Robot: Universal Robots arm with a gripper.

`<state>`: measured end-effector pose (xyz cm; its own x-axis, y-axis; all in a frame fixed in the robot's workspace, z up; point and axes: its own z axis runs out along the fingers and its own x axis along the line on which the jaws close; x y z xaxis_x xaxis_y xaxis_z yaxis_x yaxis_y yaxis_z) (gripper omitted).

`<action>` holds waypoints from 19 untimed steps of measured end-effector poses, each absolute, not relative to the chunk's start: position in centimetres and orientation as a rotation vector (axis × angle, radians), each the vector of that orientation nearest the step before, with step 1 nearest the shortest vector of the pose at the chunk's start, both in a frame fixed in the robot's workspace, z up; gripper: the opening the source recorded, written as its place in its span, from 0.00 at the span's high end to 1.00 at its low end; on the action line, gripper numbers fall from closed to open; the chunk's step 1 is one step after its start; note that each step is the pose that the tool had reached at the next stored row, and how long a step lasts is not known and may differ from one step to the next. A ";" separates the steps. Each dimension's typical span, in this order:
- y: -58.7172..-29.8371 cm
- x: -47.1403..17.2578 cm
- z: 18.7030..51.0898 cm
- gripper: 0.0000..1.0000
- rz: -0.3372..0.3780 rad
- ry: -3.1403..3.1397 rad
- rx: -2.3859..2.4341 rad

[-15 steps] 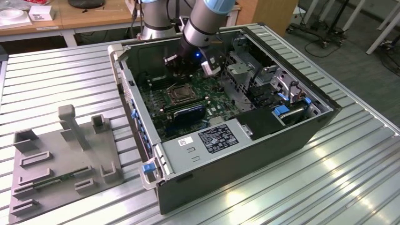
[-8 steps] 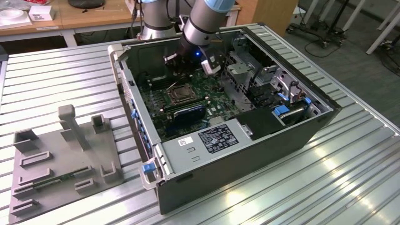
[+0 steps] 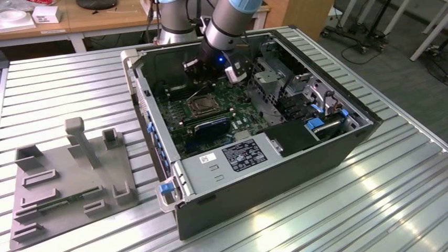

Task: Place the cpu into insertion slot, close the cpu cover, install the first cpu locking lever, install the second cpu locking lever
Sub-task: 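Install the first cpu locking lever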

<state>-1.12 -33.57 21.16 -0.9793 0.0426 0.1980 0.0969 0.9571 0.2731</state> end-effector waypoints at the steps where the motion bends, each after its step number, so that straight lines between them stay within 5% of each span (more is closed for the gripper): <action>1: -33.6 -1.1 21.2 0.89 -0.422 -2.918 -0.105; 19: -33.8 -0.9 21.3 0.89 -0.421 -2.918 -0.105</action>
